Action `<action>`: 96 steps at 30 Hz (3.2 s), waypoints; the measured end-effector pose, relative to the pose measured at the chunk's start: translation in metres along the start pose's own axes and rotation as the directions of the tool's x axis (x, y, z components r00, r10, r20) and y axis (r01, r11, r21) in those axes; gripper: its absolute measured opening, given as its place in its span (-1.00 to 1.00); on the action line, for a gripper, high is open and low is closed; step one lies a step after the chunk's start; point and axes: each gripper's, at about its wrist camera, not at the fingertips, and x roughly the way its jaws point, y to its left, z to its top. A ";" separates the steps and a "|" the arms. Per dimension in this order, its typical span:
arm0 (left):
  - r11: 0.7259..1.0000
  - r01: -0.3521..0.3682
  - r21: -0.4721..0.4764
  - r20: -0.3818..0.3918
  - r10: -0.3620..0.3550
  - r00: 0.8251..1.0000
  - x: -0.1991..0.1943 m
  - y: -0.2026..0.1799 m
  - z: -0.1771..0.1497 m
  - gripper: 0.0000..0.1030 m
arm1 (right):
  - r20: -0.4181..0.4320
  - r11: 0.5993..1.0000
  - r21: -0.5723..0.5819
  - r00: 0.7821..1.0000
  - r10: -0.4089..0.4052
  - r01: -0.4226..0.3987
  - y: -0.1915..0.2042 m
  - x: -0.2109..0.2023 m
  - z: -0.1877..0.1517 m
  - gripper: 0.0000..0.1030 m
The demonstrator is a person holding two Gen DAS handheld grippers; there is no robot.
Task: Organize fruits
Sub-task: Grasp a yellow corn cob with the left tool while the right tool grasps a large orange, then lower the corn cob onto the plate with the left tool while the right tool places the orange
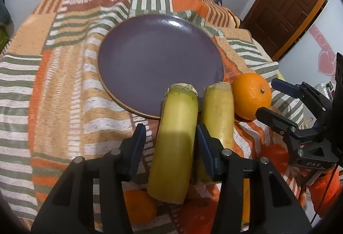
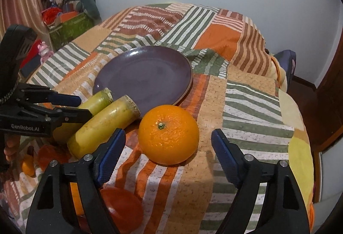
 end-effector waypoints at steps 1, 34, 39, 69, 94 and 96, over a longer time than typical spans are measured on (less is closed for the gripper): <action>1.000 0.005 -0.003 -0.033 -0.005 0.999 0.008 0.001 0.001 -0.06 | -0.010 1.000 0.006 1.000 0.015 -0.015 -0.002 0.002 0.000 0.47; 0.998 -0.054 -0.012 0.119 0.055 0.991 -0.046 0.008 0.024 -0.25 | 0.066 0.998 0.055 0.998 0.020 -0.024 -0.013 -0.015 0.040 0.29; 0.997 -0.075 -0.017 0.159 0.077 0.984 -0.057 0.014 0.040 -0.26 | 0.112 0.999 0.042 0.993 0.021 -0.026 -0.010 -0.019 0.061 0.29; 0.991 -0.120 -0.054 0.089 0.124 0.988 0.025 0.051 0.106 -0.26 | -0.029 0.999 0.021 0.998 0.047 -0.046 -0.007 0.101 0.121 0.29; 0.985 -0.149 -0.089 0.094 0.157 0.983 0.010 0.050 0.093 0.10 | -0.064 1.000 0.004 0.998 0.024 -0.023 -0.015 0.083 0.113 0.66; 0.985 -0.148 -0.086 0.107 0.157 0.982 -0.003 0.049 0.089 0.10 | -0.044 1.000 0.007 0.999 0.025 -0.025 -0.014 0.067 0.112 0.66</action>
